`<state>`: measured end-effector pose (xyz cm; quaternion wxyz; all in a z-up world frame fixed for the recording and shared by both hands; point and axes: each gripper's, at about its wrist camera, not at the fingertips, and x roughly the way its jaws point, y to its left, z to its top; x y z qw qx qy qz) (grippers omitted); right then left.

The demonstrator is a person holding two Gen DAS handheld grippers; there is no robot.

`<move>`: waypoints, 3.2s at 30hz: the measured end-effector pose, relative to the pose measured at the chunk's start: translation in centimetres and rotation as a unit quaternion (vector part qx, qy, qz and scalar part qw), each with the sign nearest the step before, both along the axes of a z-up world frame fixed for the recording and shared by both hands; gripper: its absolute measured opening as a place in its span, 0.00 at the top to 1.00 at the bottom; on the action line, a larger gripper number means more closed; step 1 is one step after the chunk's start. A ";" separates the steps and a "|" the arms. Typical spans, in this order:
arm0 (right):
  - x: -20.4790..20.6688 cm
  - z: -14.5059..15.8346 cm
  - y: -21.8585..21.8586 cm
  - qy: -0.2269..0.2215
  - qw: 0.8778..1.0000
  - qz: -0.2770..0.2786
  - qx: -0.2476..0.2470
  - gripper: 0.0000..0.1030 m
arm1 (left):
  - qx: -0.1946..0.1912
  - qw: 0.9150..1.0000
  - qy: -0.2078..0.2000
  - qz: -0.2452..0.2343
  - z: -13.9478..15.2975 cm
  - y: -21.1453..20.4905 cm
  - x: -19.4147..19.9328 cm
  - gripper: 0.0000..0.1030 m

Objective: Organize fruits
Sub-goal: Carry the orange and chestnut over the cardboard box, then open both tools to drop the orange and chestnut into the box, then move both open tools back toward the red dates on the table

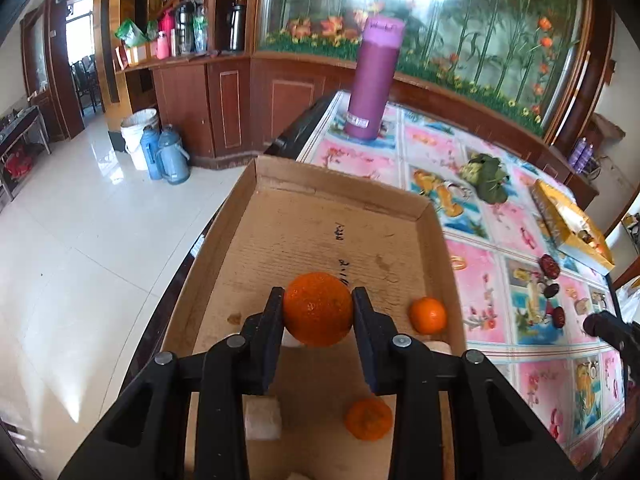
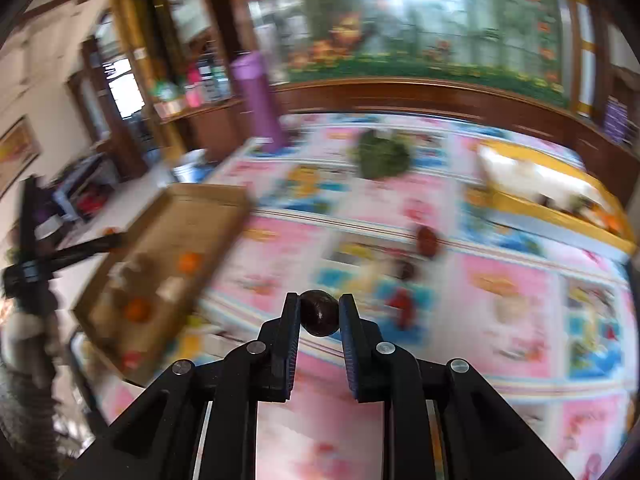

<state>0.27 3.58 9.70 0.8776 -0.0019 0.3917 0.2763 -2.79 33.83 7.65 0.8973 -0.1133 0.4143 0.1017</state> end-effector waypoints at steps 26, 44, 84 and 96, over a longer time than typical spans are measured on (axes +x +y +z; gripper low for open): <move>-0.3 -4.1 20.2 -0.019 0.988 0.145 -0.043 0.53 | -0.046 0.998 -0.014 0.040 0.1 2.9 0.5 0.36; -3.9 -1.9 5.6 -0.038 0.999 -0.014 0.012 0.43 | 0.078 0.992 -0.063 0.072 4.0 -7.4 -7.3 0.52; -3.5 0.5 -10.1 -0.082 0.983 -0.161 -0.001 0.35 | 0.094 0.992 -0.089 0.013 6.0 -11.5 -7.4 0.39; 5.2 -3.0 -11.8 0.011 0.987 -0.156 -0.017 0.36 | 0.020 0.994 -0.036 -0.103 1.0 -17.6 -2.7 0.40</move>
